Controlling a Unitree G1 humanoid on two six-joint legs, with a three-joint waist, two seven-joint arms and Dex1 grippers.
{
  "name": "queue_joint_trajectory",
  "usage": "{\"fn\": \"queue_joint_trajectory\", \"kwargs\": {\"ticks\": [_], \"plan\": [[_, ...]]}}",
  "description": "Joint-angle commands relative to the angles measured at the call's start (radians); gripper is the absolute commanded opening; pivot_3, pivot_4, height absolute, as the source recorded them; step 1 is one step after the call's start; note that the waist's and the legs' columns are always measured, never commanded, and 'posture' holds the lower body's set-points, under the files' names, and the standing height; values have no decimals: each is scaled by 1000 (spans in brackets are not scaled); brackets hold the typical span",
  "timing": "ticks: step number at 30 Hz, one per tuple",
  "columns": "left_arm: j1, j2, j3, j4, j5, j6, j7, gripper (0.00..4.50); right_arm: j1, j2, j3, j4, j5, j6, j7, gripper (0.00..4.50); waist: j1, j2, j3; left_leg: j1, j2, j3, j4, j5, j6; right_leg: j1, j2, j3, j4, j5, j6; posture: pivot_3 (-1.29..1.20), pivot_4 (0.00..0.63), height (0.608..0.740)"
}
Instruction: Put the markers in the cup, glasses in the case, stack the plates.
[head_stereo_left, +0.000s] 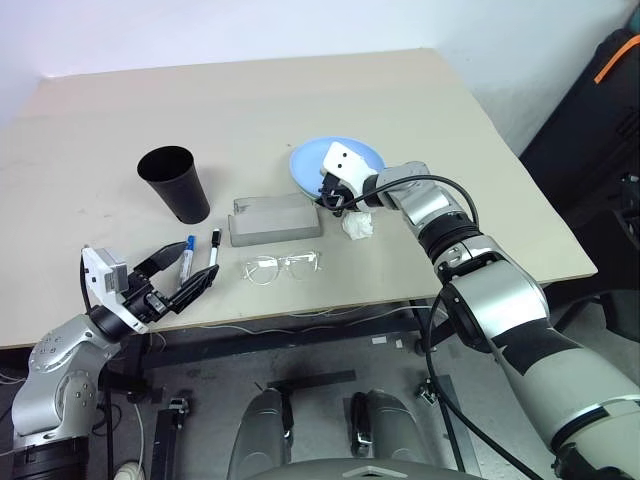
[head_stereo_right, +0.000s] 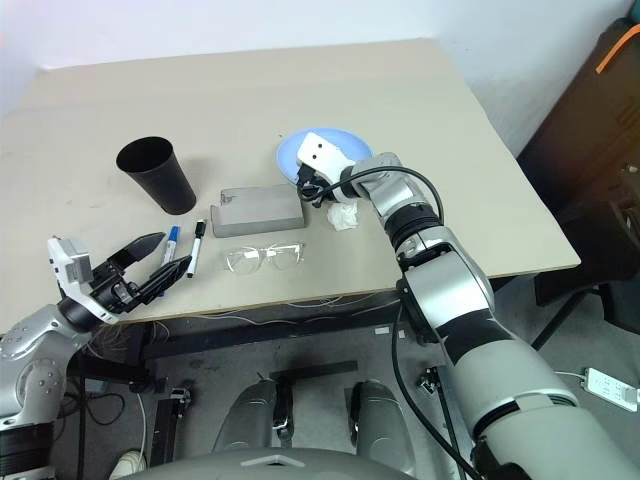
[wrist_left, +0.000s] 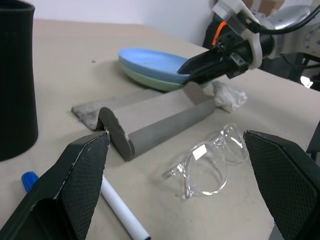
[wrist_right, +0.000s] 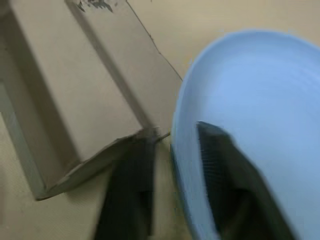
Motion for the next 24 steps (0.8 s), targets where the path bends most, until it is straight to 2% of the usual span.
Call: {"fn": "queue_joint_trajectory", "kwargs": {"ticks": [1,4,8,11,14,18,24], "plan": [[-13,4,6,-6,-12,-14,-9,4500,-45,-16,-43,-64,26,5,5,2894,-1,0,0,0,0,0,0,0,0,0,0,0,0,0,0,0,150,738],[-23,3,0,3,-8,-14,-14,4500,-58,-38,-103,-108,71,46,3,3874,-1,0,0,0,0,0,0,0,0,0,0,0,0,0,0,0,150,738],[-33,3,-9,12,-5,-16,-19,4500,-31,-93,-173,-253,153,189,61,3874,3,0,0,0,0,0,0,0,0,0,0,0,0,0,0,0,150,738],[-40,5,-13,18,-6,-16,-23,4500,86,-180,-195,-459,209,317,141,3874,8,-1,0,0,0,0,0,0,0,0,0,0,-1,0,0,0,150,738],[-42,10,-14,24,-6,-14,-34,4500,256,-263,-195,-724,287,424,240,4426,10,-2,-1,0,0,-1,0,0,0,2,-1,-1,-3,0,0,0,150,738],[-48,17,-7,36,-9,-13,-44,4500,372,-303,-205,-897,322,555,192,4468,-3,0,0,0,0,1,-1,0,0,0,-1,1,-2,0,0,0,150,738],[-54,23,-5,46,-7,-9,-53,4500,453,-296,-208,-918,328,652,91,4468,3,0,0,2,2,-3,-1,0,0,-2,5,2,2,1,-3,0,150,738]]}}
